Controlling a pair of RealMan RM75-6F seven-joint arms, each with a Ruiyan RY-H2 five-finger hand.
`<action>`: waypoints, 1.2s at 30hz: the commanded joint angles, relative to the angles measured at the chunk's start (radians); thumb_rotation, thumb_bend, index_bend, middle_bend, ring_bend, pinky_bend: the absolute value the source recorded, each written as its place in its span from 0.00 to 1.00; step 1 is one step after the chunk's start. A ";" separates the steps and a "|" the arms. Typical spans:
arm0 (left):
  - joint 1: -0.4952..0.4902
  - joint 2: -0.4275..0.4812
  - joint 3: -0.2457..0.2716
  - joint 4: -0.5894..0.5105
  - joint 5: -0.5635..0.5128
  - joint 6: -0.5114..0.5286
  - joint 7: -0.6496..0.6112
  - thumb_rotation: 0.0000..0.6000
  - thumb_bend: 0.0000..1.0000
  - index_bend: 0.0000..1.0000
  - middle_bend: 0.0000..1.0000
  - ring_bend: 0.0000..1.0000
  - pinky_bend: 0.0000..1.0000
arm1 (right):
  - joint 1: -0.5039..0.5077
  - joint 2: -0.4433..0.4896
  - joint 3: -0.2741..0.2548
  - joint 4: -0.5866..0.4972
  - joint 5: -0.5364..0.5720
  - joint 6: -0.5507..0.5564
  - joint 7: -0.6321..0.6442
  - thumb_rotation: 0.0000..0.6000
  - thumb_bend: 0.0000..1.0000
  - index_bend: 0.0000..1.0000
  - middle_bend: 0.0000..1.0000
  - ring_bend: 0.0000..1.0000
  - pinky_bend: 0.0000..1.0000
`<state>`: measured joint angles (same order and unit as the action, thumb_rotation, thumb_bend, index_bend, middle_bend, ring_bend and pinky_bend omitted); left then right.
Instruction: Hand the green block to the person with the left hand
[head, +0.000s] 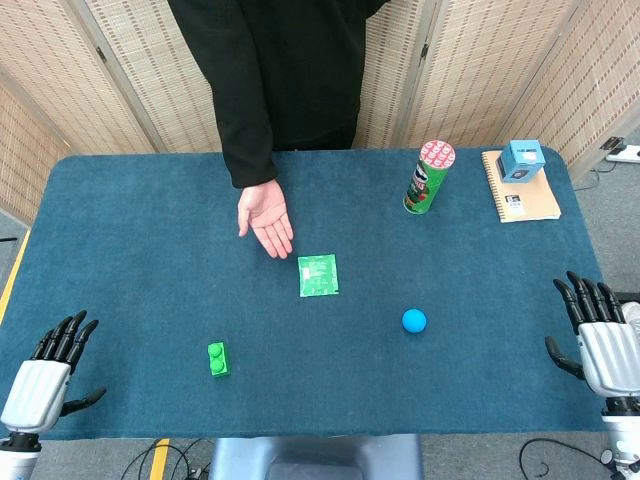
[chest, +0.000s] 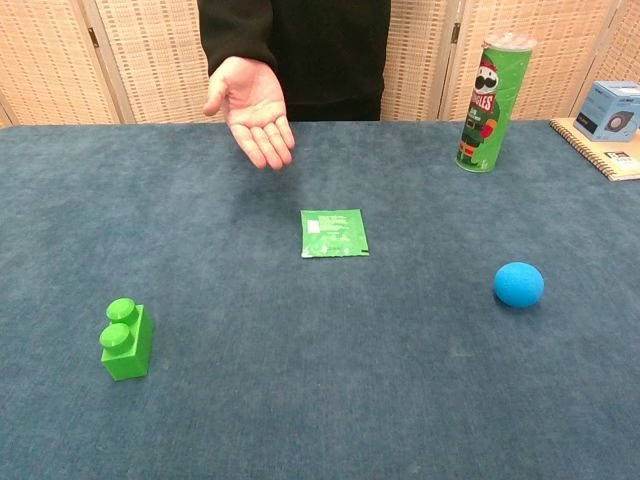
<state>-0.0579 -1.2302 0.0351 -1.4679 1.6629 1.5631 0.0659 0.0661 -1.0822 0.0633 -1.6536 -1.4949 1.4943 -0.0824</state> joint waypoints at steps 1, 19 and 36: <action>-0.002 -0.002 0.001 -0.002 0.002 -0.001 -0.007 1.00 0.13 0.00 0.00 0.00 0.17 | 0.007 0.002 0.000 0.004 0.003 -0.015 -0.003 1.00 0.30 0.00 0.00 0.00 0.00; -0.122 -0.062 0.086 -0.010 0.279 -0.078 0.040 1.00 0.16 0.16 0.10 0.17 0.32 | -0.006 0.040 -0.033 -0.001 -0.116 0.041 0.104 1.00 0.32 0.00 0.00 0.00 0.00; -0.445 -0.154 0.052 0.244 0.417 -0.223 -0.204 1.00 0.27 0.28 0.22 0.23 0.42 | -0.020 0.018 -0.010 0.018 -0.093 0.080 0.094 1.00 0.32 0.00 0.00 0.00 0.00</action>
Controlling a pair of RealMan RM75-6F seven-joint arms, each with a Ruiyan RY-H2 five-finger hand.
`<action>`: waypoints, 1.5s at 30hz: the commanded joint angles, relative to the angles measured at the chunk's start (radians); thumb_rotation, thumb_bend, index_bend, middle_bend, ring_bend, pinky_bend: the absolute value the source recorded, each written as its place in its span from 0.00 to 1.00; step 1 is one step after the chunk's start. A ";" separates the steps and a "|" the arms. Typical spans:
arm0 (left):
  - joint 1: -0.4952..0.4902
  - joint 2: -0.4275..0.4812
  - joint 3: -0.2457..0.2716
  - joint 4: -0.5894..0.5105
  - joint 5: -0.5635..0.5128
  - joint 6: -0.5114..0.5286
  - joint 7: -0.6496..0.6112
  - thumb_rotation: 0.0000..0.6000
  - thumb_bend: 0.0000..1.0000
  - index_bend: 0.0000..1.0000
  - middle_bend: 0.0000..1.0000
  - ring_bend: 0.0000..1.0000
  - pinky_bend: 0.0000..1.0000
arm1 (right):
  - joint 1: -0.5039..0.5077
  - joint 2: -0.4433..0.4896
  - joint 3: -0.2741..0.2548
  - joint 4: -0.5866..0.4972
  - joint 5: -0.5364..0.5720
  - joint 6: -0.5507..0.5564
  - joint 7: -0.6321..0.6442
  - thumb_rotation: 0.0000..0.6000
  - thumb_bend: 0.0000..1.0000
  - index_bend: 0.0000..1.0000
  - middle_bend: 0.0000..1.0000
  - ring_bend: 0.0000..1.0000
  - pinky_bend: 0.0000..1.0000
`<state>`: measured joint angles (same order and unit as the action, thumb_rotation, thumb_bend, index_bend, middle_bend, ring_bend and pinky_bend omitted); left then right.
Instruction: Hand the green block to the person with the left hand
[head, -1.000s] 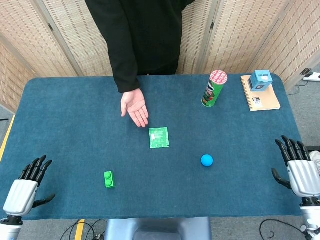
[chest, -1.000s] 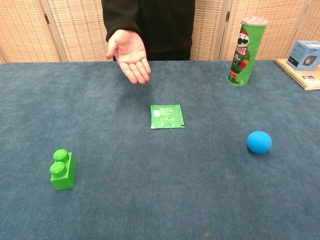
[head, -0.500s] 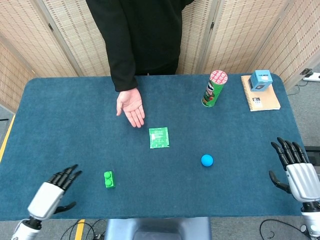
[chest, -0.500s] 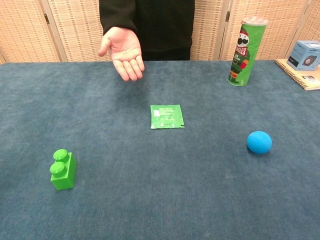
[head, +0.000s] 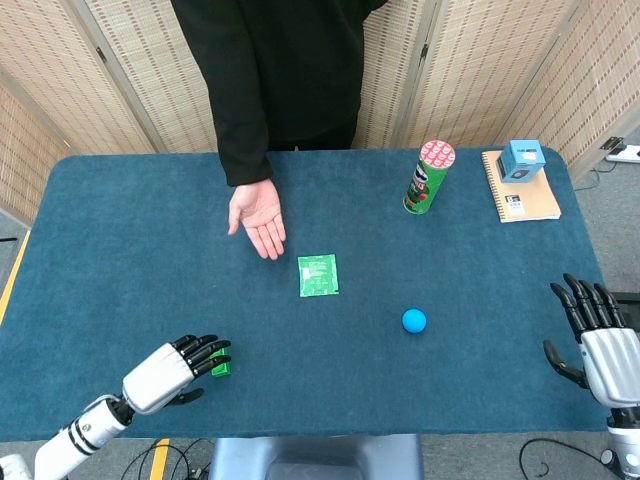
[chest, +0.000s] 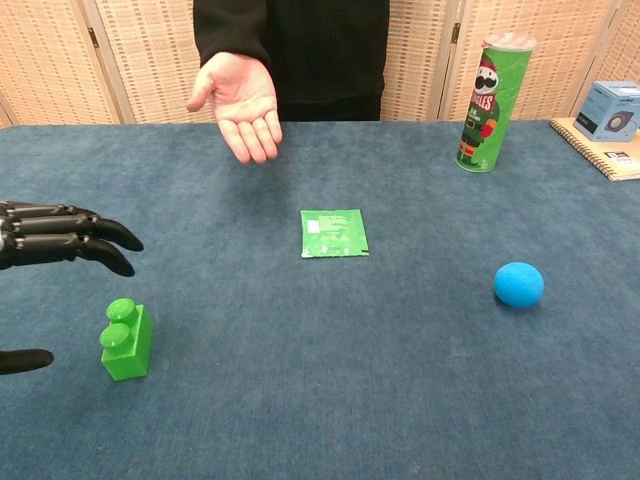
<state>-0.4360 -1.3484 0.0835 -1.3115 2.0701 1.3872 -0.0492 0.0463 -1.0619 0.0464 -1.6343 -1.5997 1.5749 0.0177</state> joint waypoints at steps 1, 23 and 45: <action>-0.080 -0.049 0.005 0.115 0.008 -0.055 -0.109 1.00 0.27 0.28 0.22 0.23 0.42 | -0.001 -0.003 0.009 -0.002 0.015 0.001 -0.008 1.00 0.32 0.00 0.00 0.00 0.00; -0.162 -0.276 0.111 0.537 -0.027 -0.022 -0.287 1.00 0.30 0.57 0.58 0.48 0.61 | -0.007 -0.002 0.032 -0.002 0.057 0.002 -0.002 1.00 0.32 0.00 0.00 0.00 0.00; -0.215 0.196 -0.263 -0.482 -0.617 -0.135 0.003 1.00 0.32 0.66 0.71 0.58 0.69 | -0.006 0.034 0.025 0.006 0.033 -0.001 0.088 1.00 0.32 0.00 0.00 0.00 0.00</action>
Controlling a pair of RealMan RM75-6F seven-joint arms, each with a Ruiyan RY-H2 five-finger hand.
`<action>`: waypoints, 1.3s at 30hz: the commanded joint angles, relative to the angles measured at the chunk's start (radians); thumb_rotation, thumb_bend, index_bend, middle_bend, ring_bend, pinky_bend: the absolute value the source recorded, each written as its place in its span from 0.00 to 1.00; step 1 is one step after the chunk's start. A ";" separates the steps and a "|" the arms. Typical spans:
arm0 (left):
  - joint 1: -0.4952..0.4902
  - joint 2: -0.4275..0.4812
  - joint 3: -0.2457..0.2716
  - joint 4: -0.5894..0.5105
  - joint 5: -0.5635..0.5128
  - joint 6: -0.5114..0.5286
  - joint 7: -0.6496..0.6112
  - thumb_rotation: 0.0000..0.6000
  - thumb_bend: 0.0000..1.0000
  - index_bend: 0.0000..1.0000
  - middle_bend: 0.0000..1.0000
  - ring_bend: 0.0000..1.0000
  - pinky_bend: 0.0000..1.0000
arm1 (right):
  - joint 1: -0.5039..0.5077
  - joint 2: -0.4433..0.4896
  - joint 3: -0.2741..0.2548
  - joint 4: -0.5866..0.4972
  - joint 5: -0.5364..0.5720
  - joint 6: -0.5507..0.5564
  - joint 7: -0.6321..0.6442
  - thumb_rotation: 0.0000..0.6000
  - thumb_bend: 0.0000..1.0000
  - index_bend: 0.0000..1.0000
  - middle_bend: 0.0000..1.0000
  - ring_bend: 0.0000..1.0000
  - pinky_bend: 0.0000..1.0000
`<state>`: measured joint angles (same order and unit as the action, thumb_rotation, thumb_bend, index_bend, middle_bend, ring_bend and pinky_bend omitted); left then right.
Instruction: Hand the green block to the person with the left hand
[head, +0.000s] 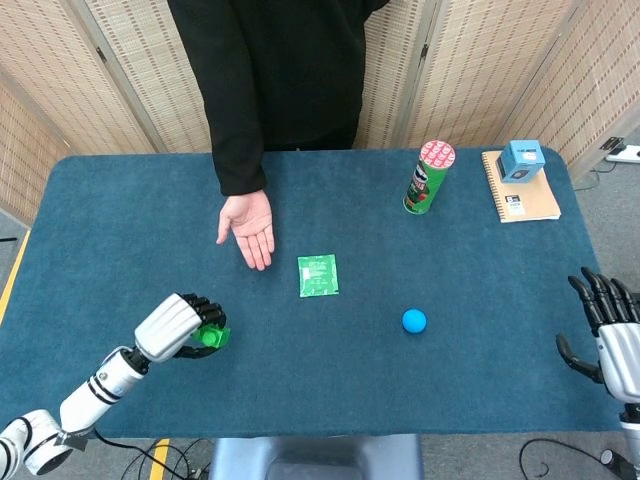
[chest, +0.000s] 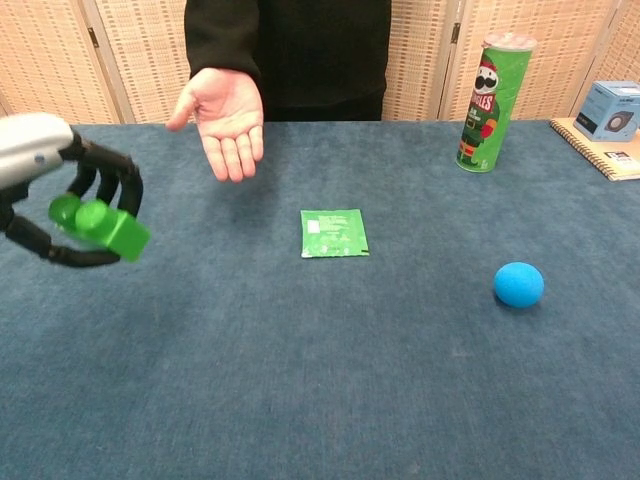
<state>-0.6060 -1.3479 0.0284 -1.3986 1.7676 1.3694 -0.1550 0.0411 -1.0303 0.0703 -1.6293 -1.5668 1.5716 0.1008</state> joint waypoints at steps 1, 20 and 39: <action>-0.057 0.201 -0.244 -0.431 -0.366 -0.129 0.106 1.00 0.32 0.66 0.71 0.58 0.69 | 0.000 0.003 0.001 0.002 0.000 0.002 0.008 1.00 0.32 0.00 0.00 0.00 0.00; -0.384 -0.135 -0.352 0.089 -0.547 -0.483 0.055 1.00 0.32 0.63 0.69 0.58 0.69 | 0.016 0.028 0.008 0.009 0.038 -0.051 0.061 1.00 0.32 0.00 0.00 0.00 0.00; -0.411 -0.050 -0.304 0.036 -0.606 -0.601 0.192 1.00 0.15 0.00 0.00 0.00 0.26 | 0.030 0.024 -0.003 0.010 0.031 -0.082 0.046 1.00 0.32 0.00 0.00 0.00 0.00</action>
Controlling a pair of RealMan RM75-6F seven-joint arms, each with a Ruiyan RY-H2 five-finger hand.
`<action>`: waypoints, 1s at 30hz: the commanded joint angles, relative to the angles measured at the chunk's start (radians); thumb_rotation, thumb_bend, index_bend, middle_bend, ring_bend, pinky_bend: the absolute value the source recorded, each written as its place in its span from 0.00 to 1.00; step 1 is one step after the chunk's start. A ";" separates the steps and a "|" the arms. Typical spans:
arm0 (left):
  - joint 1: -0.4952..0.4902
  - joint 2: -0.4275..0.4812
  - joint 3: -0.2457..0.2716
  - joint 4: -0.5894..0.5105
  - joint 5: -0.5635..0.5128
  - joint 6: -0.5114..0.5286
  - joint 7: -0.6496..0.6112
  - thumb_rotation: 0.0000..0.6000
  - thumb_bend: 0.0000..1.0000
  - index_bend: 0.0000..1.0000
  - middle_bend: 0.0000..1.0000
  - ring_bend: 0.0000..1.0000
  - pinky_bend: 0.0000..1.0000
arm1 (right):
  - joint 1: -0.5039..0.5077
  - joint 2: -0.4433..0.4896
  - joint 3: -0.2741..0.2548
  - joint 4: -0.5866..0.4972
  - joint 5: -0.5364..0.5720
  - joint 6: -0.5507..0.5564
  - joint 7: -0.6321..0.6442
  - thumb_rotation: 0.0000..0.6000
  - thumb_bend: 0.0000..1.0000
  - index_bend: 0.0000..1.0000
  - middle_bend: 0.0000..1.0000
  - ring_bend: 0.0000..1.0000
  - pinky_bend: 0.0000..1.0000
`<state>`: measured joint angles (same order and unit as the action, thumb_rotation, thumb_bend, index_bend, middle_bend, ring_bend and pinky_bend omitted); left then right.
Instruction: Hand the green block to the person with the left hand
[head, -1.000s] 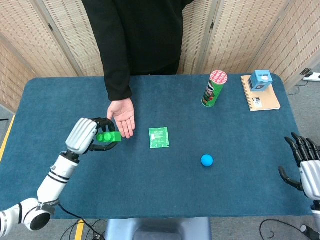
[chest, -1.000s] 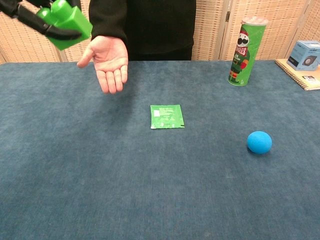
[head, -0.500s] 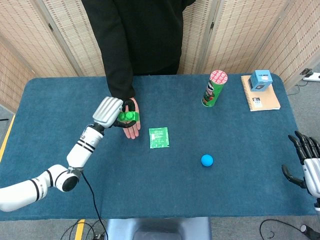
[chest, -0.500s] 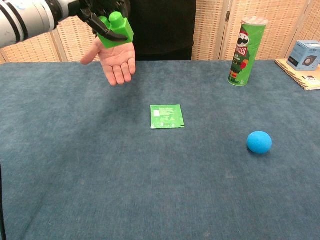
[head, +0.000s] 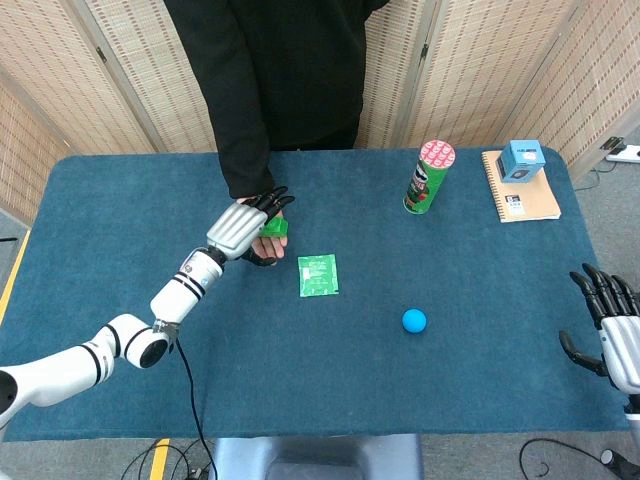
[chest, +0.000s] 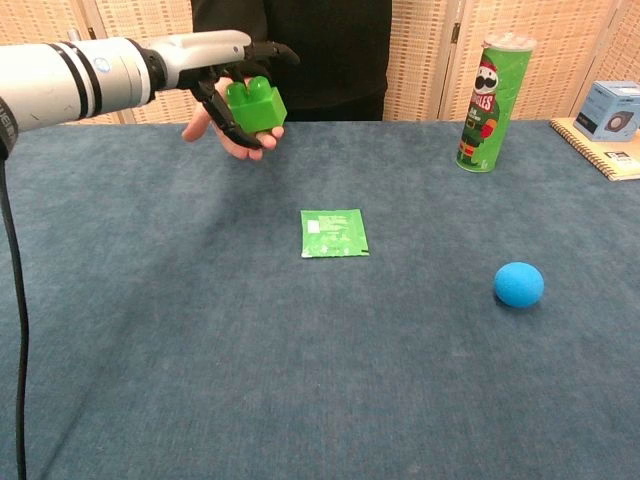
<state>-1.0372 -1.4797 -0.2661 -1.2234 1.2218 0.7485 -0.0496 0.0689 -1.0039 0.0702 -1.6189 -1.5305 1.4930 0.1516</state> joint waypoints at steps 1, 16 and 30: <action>0.029 0.104 -0.011 -0.181 -0.076 0.034 0.111 1.00 0.14 0.00 0.00 0.00 0.25 | 0.003 -0.003 -0.005 -0.001 -0.009 -0.005 -0.008 1.00 0.32 0.00 0.00 0.00 0.00; 0.360 0.422 0.162 -0.743 0.011 0.422 0.324 1.00 0.14 0.00 0.00 0.00 0.24 | 0.008 -0.023 -0.032 -0.014 -0.049 -0.011 -0.072 1.00 0.32 0.00 0.00 0.00 0.00; 0.846 0.231 0.427 -0.260 0.357 0.915 0.067 1.00 0.14 0.00 0.00 0.00 0.19 | 0.021 -0.049 -0.029 -0.018 -0.015 -0.046 -0.145 1.00 0.32 0.00 0.00 0.00 0.00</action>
<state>-0.2725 -1.1852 0.1193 -1.6005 1.5317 1.5763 0.1242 0.0852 -1.0466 0.0385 -1.6355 -1.5547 1.4569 0.0179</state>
